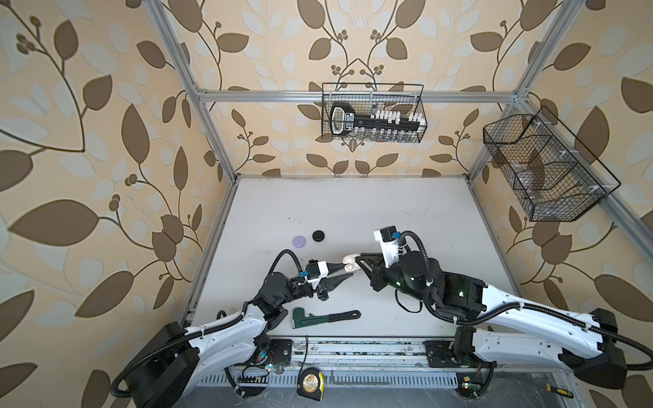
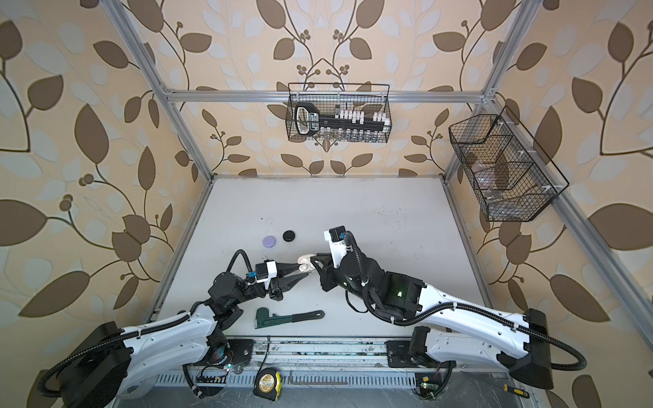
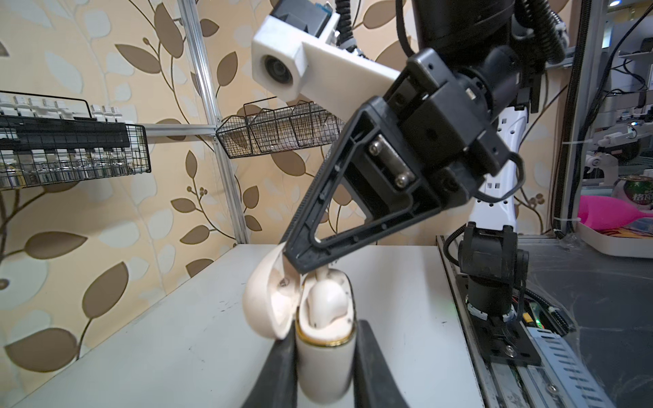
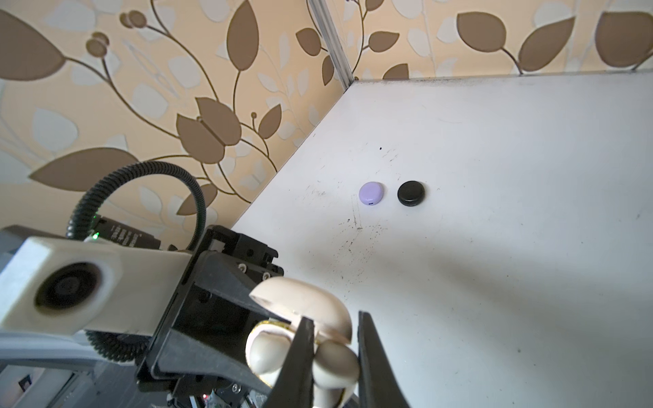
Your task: Insert the wireless bluetooth earbuds into the charging case
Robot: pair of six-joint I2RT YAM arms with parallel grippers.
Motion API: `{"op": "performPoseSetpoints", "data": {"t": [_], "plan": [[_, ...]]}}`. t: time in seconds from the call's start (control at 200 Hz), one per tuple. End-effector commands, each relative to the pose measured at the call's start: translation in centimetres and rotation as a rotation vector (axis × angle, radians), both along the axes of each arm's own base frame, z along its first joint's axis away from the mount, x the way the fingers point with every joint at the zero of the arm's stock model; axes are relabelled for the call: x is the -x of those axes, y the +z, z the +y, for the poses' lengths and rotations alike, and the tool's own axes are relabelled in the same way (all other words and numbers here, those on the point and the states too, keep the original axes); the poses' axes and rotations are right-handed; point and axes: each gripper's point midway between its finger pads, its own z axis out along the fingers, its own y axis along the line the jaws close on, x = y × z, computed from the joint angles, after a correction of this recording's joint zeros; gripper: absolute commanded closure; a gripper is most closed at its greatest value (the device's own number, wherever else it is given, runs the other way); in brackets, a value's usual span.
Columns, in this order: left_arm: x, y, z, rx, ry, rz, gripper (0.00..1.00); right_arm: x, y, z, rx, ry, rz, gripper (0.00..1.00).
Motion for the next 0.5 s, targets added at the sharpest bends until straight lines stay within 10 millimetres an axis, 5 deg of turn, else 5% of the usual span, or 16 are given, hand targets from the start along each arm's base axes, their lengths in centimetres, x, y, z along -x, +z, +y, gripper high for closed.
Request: {"op": "performPoseSetpoints", "data": {"t": [0.0, 0.495], "plan": [[-1.7, 0.5, 1.0, 0.025, 0.111, -0.032, 1.00, -0.9, -0.6, -1.7, -0.019, -0.158, 0.048, 0.97], [-1.7, 0.4, 1.2, 0.025, 0.125, -0.045, 1.00, -1.0, 0.1, -1.3, -0.091, -0.257, 0.013, 1.00]]}}
